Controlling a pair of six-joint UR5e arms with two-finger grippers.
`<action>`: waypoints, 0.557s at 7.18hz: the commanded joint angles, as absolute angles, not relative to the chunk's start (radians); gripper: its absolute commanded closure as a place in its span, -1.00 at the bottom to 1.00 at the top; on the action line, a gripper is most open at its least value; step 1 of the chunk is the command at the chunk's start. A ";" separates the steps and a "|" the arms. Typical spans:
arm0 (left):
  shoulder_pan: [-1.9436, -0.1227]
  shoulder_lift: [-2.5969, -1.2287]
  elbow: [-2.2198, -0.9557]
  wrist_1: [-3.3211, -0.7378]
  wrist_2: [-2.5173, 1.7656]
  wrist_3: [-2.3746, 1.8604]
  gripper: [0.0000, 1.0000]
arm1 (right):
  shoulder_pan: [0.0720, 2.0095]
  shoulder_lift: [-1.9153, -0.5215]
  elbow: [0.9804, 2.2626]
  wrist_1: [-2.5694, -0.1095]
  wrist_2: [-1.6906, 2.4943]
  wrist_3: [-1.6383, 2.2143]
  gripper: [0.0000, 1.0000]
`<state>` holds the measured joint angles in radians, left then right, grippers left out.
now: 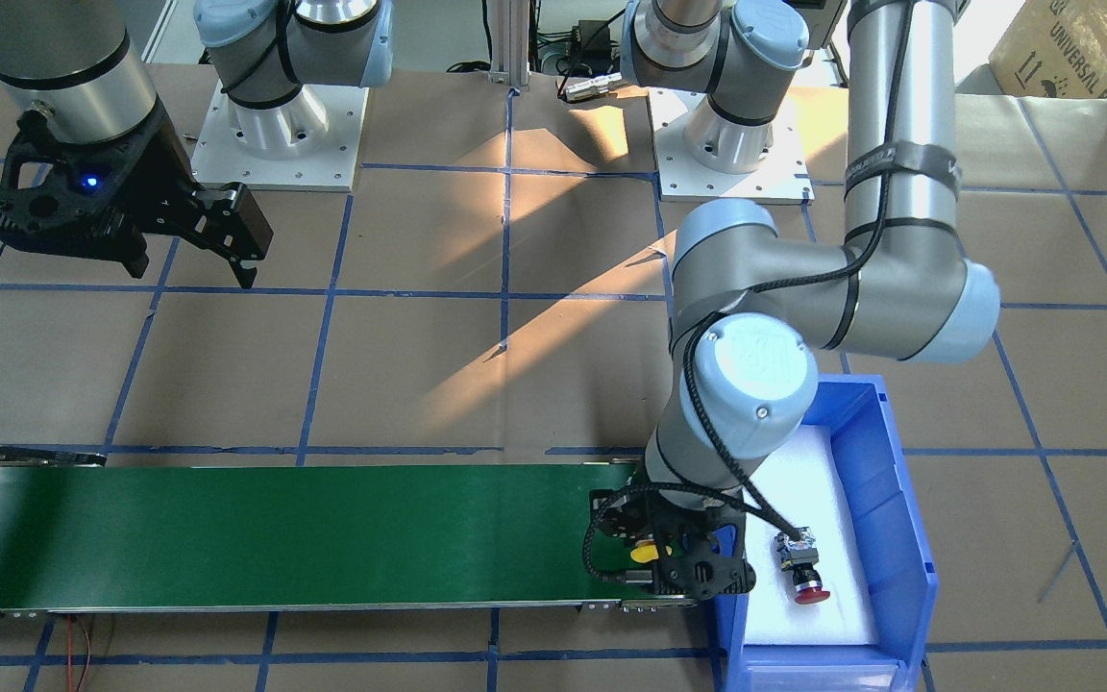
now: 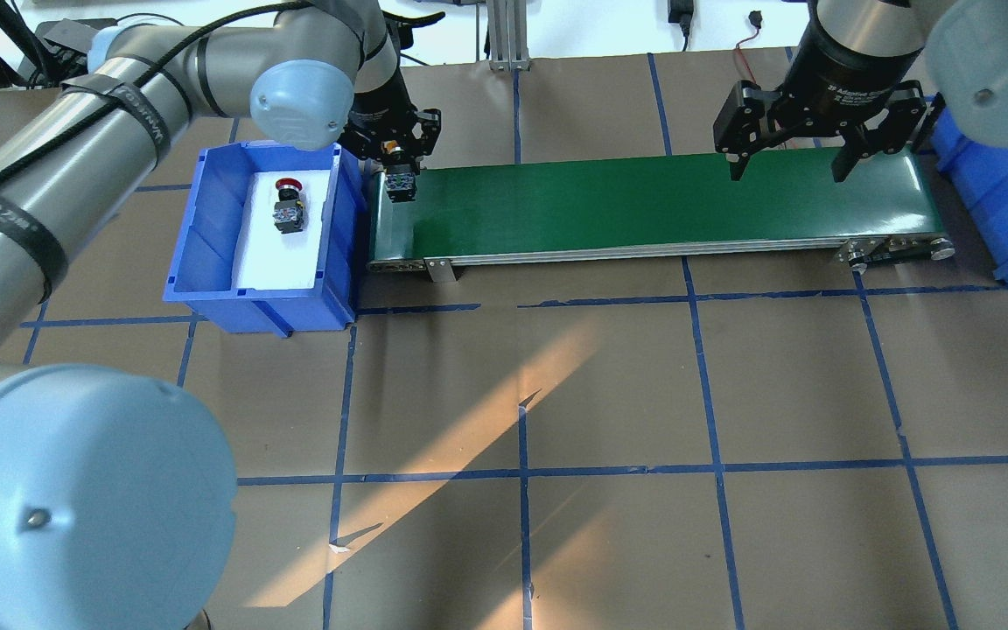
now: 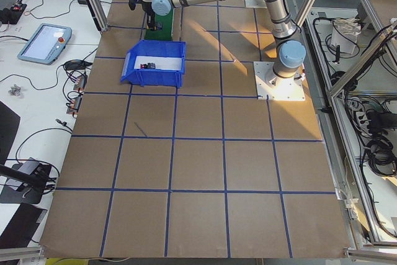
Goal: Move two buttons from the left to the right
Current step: 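Carry the yellow button onto the conveyor start and release it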
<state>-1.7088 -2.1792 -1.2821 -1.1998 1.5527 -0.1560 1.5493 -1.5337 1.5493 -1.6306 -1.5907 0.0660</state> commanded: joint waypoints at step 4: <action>-1.735 -2.186 -1.396 -1.101 1.555 -0.204 0.22 | 1.549 -1.532 1.549 -1.631 -1.591 0.067 -1.00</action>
<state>-1.7352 -2.1980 -1.3659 -1.1284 1.5550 -0.2008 1.5493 -1.5325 1.5493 -1.6306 -1.5907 0.0678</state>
